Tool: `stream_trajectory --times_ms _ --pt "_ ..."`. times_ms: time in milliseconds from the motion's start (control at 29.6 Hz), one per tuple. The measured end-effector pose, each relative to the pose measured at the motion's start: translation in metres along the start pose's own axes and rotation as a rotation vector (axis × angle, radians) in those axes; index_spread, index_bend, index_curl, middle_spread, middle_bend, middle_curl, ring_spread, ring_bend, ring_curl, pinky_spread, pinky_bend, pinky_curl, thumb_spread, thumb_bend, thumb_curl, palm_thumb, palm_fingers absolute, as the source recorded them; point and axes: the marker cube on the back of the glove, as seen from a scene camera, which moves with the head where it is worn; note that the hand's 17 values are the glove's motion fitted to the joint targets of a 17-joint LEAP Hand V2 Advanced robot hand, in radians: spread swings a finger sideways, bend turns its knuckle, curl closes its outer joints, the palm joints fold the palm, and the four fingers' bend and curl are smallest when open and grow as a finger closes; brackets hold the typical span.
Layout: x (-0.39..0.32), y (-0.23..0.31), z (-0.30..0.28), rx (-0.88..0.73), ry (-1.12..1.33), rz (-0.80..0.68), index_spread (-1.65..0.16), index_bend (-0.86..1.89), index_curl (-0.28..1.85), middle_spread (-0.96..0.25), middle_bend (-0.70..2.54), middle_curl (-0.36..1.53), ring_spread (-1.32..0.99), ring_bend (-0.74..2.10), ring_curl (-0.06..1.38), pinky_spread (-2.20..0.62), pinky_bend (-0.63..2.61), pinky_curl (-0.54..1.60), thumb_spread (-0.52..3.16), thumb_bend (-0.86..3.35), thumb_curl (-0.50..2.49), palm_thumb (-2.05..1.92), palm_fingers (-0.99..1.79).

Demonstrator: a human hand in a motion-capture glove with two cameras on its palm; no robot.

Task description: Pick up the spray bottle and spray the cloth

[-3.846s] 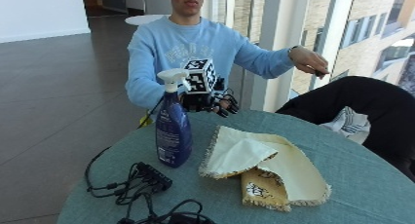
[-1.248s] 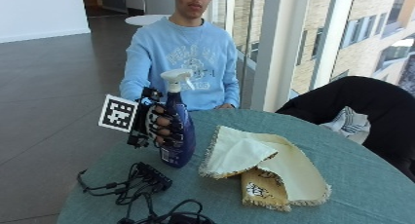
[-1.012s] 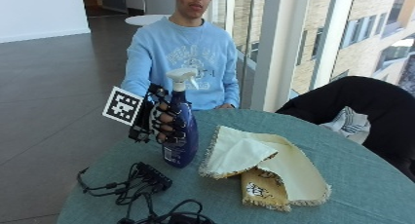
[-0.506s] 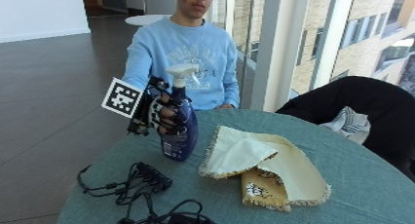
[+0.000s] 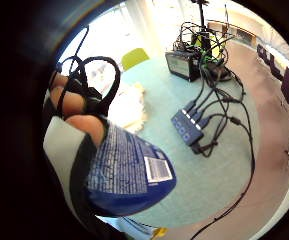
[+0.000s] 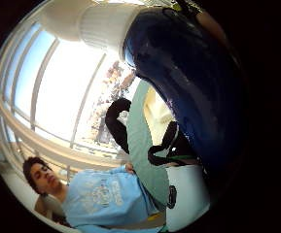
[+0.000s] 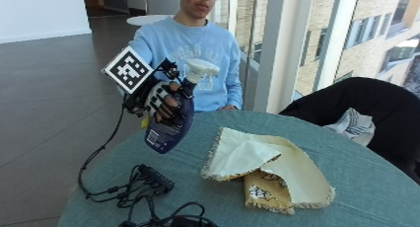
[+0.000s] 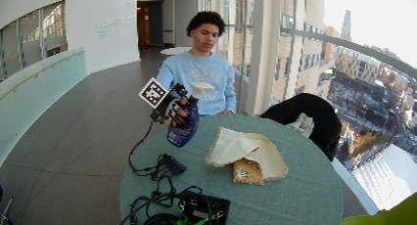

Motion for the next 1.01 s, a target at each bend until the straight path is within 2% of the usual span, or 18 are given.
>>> stream_trajectory --times_ms 540,1012 --pt "-0.027 -0.031 0.029 -0.278 0.207 0.057 -0.33 0.05 0.13 -0.08 0.26 0.43 -0.04 0.61 0.38 0.01 0.48 0.39 0.81 -0.02 0.62 0.89 1.02" --pt "-0.029 -0.043 0.05 -0.407 0.388 0.112 -0.33 0.04 0.11 -0.07 0.27 0.44 -0.03 0.63 0.38 0.01 0.5 0.38 0.8 -0.03 0.64 0.88 1.02"
